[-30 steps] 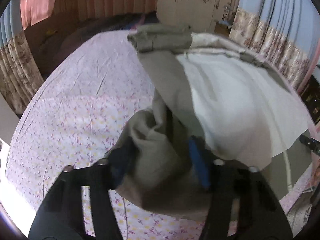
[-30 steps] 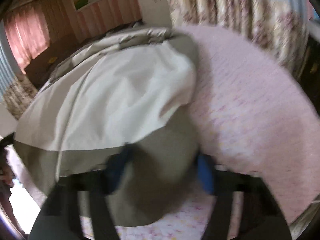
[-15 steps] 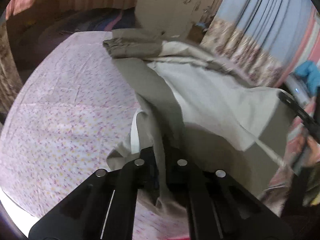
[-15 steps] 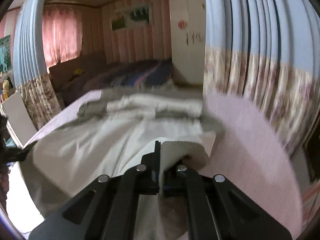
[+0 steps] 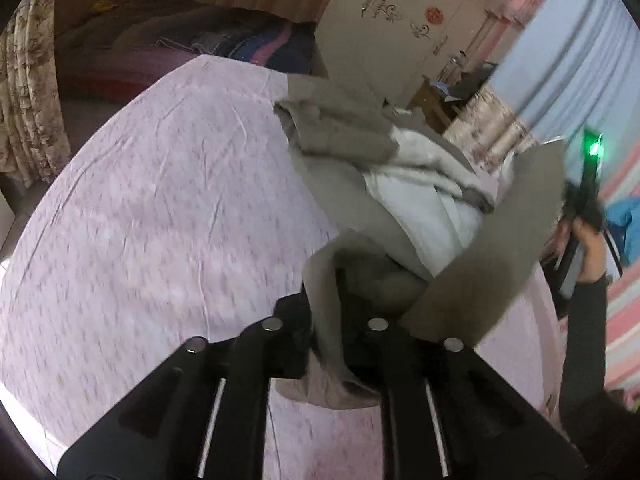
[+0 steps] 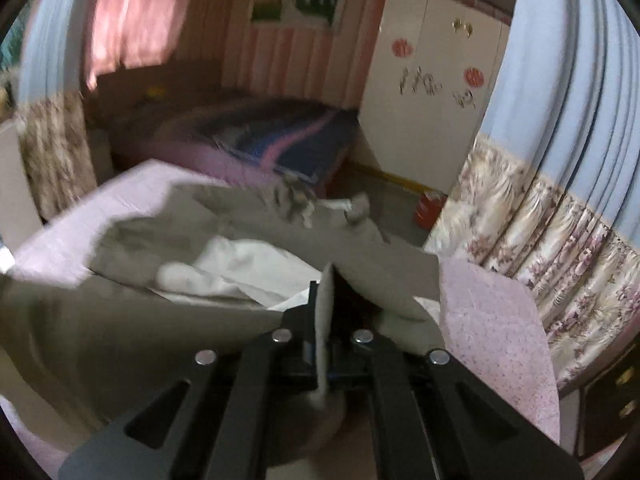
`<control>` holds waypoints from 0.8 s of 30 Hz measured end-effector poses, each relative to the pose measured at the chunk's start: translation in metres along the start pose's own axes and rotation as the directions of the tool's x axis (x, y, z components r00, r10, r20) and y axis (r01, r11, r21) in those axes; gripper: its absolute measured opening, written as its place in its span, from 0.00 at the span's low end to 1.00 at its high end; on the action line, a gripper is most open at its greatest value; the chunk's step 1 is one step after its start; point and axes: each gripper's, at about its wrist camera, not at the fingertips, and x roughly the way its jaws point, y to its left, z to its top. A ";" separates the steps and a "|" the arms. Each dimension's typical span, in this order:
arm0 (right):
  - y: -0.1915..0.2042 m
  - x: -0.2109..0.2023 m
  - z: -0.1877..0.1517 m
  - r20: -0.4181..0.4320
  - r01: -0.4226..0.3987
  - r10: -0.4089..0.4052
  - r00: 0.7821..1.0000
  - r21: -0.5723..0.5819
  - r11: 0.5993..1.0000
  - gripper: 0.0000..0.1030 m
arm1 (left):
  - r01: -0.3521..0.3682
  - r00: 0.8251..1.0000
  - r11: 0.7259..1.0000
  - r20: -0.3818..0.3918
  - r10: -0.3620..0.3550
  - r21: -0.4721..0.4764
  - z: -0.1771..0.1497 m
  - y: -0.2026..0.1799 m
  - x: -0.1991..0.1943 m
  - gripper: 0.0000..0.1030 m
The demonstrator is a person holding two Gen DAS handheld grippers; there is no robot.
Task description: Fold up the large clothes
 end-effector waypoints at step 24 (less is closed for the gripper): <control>-0.112 0.117 0.110 -0.083 0.237 -0.236 0.968 0.002 0.972 0.01 | -0.290 0.954 0.935 0.133 0.267 0.203 0.285 -0.095 0.157 0.05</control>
